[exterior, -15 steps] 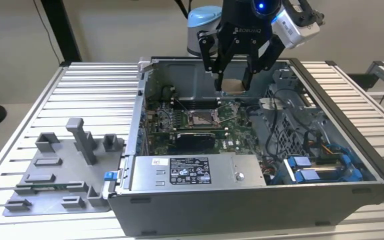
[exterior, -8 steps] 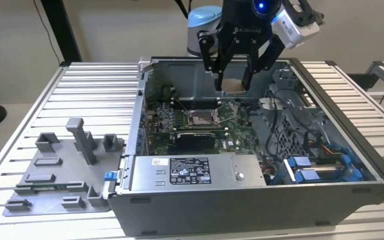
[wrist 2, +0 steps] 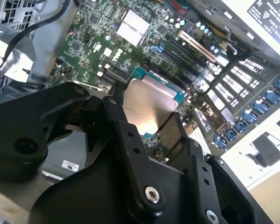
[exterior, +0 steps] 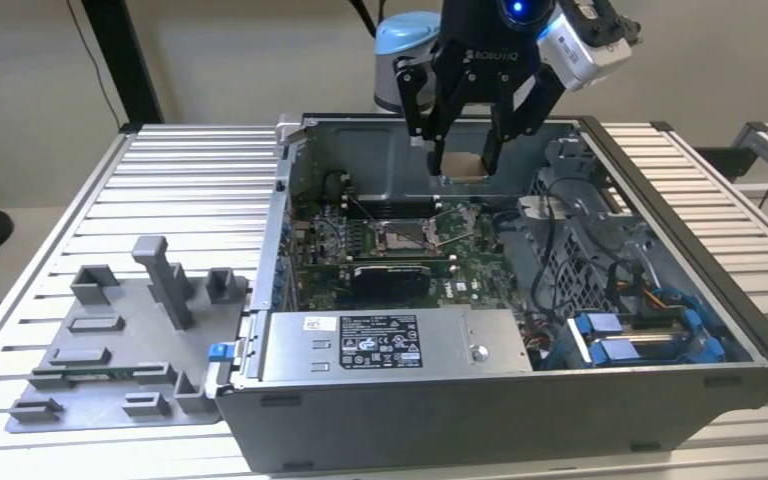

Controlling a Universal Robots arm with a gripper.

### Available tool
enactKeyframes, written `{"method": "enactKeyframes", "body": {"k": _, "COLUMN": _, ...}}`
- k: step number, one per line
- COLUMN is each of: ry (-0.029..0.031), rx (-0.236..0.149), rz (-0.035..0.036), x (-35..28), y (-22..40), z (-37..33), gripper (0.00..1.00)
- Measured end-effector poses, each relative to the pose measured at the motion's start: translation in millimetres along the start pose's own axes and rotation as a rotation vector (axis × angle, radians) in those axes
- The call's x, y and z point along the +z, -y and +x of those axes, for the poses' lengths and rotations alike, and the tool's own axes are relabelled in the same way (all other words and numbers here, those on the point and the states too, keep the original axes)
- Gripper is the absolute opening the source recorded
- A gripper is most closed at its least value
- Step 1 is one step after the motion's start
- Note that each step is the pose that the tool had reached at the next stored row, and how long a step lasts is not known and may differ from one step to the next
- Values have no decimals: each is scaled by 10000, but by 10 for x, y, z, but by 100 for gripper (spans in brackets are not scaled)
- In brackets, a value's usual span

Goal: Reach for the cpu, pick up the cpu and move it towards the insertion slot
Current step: 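Pick up the cpu and move it towards the insertion slot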

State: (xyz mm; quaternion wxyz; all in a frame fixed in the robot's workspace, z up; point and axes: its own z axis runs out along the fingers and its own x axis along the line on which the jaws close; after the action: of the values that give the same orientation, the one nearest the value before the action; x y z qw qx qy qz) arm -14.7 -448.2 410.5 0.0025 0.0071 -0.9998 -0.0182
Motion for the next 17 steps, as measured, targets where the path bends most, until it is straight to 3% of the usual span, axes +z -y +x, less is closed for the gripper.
{"method": "enactKeyframes", "body": {"k": 17, "ry": 0, "rx": 0, "rz": 18, "x": 14, "y": -391, "z": -13, "gripper": 0}}
